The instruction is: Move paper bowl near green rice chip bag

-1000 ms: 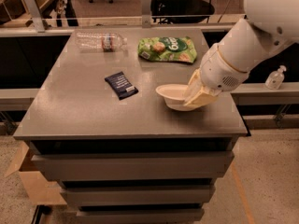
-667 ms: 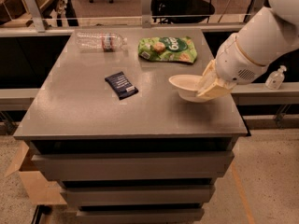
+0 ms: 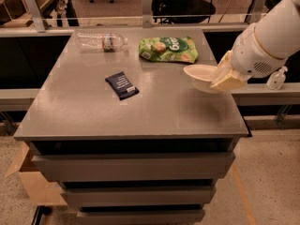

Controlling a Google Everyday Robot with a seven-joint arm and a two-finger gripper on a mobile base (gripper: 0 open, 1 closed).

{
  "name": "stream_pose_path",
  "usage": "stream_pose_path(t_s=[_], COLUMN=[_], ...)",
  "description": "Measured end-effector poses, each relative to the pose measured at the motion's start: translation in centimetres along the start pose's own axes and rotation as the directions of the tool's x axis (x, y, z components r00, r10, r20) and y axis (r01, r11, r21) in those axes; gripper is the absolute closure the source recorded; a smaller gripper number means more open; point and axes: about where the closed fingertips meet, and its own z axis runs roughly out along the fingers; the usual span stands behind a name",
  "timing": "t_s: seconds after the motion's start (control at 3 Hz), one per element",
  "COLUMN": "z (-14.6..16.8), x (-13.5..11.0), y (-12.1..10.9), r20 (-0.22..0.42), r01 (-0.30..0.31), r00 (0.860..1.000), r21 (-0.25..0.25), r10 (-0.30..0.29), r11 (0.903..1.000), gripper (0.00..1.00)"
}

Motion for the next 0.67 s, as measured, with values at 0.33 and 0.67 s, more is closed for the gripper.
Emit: stream_pose_path(t_s=[0.33, 0.67], z=[0.7, 1.8], x=[-0.1, -0.2], y=[-2.3, -5.8], r20=[-0.011, -0.016], r01=[0.034, 0.067], r00=[0.999, 0.998], r21=[0.024, 0.063], r10=[-0.033, -0.066], r11=[0.9992, 0.9958], gripper=[1.00, 1.00])
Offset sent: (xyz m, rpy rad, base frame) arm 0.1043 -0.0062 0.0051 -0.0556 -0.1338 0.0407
